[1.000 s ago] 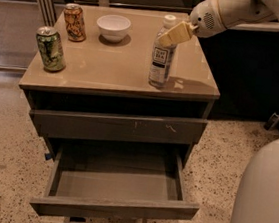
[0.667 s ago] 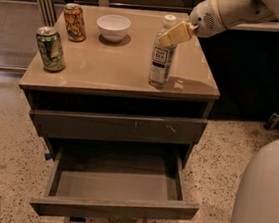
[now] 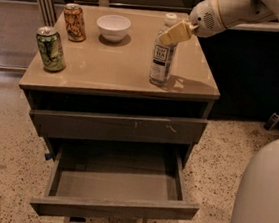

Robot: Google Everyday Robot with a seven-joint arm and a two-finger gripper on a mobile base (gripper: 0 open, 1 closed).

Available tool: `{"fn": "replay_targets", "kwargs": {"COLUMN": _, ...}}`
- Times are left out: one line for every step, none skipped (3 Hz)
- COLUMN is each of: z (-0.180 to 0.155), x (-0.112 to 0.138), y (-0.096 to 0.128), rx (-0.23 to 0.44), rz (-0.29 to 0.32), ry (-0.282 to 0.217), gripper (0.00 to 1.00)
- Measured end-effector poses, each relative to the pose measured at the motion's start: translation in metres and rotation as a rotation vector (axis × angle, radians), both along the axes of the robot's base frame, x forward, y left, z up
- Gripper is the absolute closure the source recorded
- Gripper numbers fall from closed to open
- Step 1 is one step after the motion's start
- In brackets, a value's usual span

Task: Pick blue plastic bottle from middle drawer and place on counter

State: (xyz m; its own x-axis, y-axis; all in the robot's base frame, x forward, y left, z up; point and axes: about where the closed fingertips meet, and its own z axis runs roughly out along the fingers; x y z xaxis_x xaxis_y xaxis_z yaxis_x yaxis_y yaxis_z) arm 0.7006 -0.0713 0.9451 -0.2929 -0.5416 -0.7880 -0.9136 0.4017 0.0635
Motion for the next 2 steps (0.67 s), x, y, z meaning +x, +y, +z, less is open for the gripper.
{"fn": "replay_targets", "kwargs": {"z": 0.0000, "x": 0.0000, "y": 0.0000, "rx": 0.000, "rz": 0.000, "ry": 0.000, "gripper": 0.12}}
{"fn": "replay_targets", "kwargs": {"z": -0.0001, "x": 0.0000, "y": 0.0001, "rx": 0.000, "rz": 0.000, "ry": 0.000, "gripper": 0.00}}
